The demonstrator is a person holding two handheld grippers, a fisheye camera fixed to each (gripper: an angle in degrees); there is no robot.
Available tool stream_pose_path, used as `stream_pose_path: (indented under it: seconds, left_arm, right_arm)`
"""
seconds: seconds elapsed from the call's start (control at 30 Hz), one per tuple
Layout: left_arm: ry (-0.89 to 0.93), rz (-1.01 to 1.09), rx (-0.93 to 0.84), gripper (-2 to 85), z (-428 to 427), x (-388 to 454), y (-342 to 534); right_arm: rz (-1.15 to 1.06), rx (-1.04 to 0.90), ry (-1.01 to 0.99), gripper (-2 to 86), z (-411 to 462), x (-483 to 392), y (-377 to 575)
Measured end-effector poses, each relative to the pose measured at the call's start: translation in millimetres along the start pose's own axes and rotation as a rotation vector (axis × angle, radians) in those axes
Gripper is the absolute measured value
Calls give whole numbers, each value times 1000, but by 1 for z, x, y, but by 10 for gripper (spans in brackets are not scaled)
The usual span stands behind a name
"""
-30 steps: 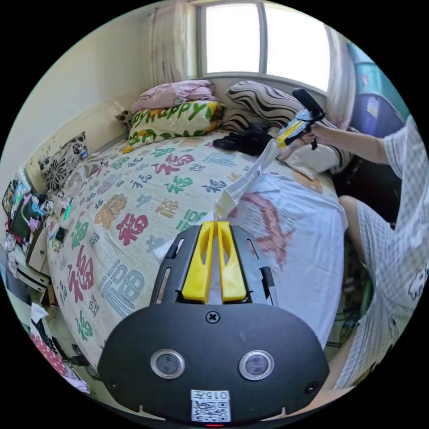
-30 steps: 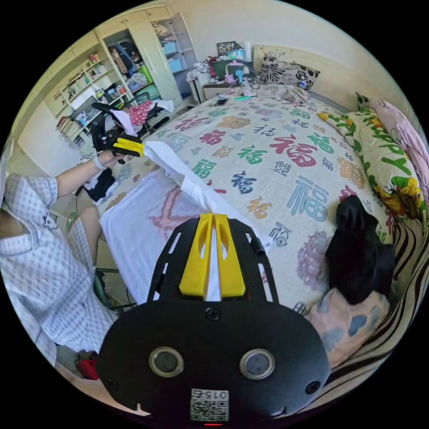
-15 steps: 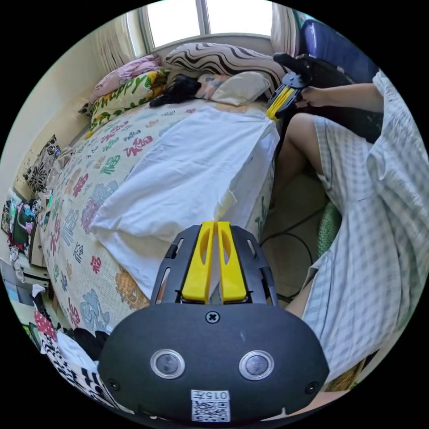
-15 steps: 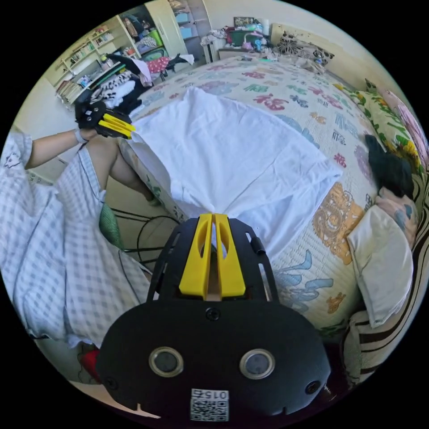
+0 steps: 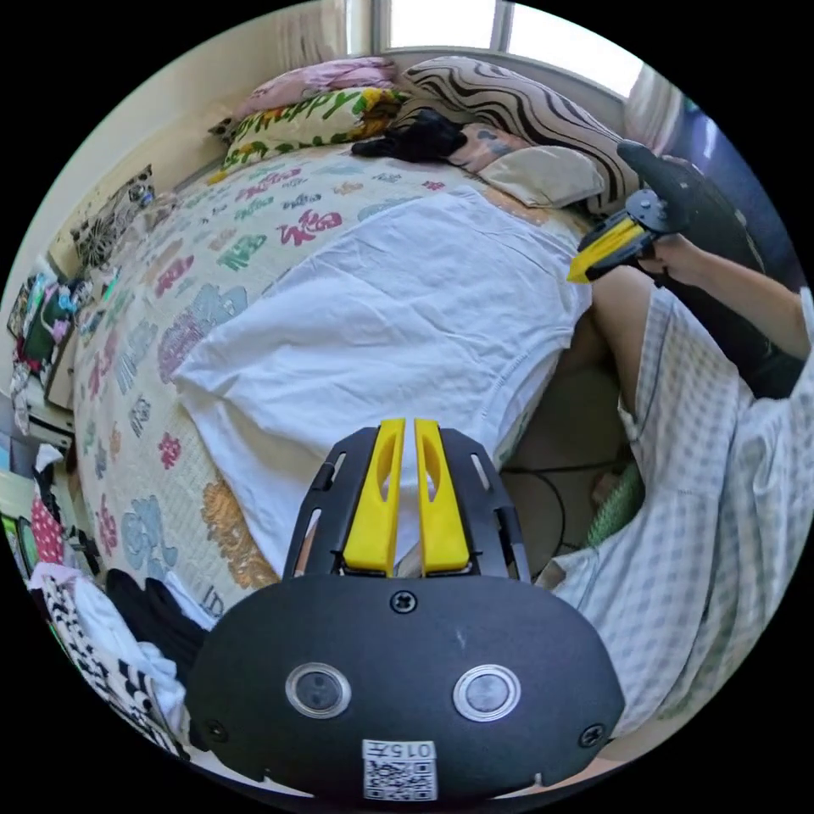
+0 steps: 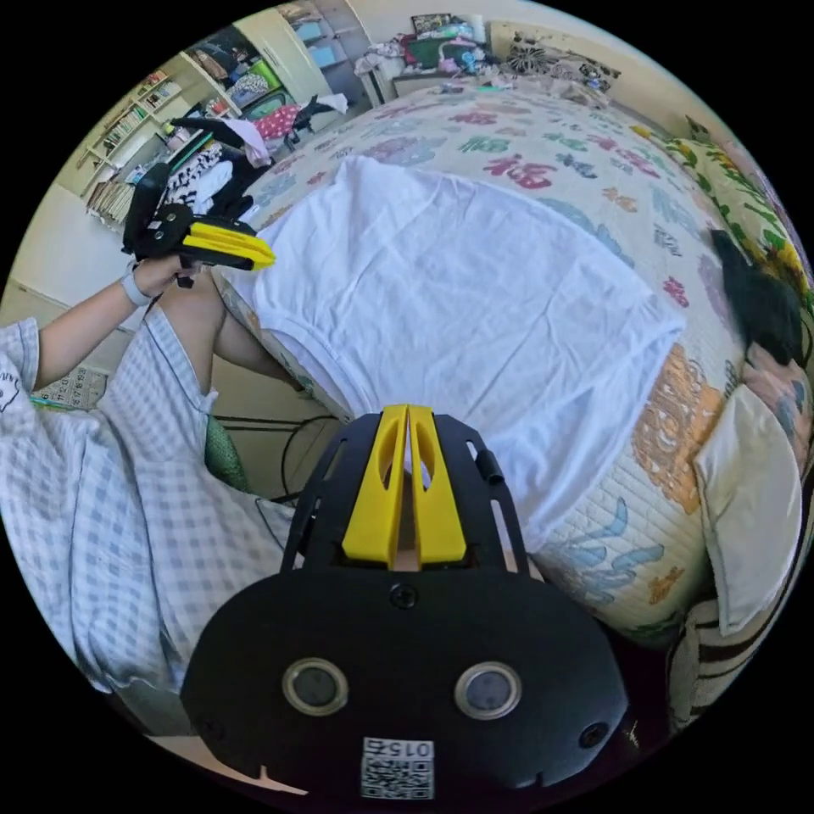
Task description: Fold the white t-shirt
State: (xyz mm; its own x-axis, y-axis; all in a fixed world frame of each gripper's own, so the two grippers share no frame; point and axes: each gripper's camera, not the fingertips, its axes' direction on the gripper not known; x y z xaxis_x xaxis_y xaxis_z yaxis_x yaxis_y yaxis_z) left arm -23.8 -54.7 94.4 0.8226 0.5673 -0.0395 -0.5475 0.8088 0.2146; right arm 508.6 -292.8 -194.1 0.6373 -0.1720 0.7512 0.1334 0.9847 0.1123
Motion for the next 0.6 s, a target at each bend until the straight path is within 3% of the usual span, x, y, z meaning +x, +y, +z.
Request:
stream_pose_path:
  seconds: [0.07, 0.13, 0.2, 0.3, 0.47, 0.6]
  left_arm:
    - [16, -78, -113, -1, 22, -23, 3]
    - [69, -134, -88, -1, 16, -40, 11]
    - [120, -188, -133, 0, 7, -60, 16]
    - [157, -317, -93, 9, -23, -107, 24]
    - [294, -695, 246, 102, -62, -242, 30]
    - [339, -855, 235, 127, -43, -305, 31]
  right_arm:
    - [27, -108, -2, -7, 23, 10, -7]
    - [94, -256, -76, -8, 46, 30, -9]
    - [148, -266, -153, -8, 41, 46, -7]
    - [231, -140, -266, -4, 13, 81, 7]
    - [528, 238, -314, 46, -36, 181, 35]
    - [669, 308, -348, 76, -26, 243, 31]
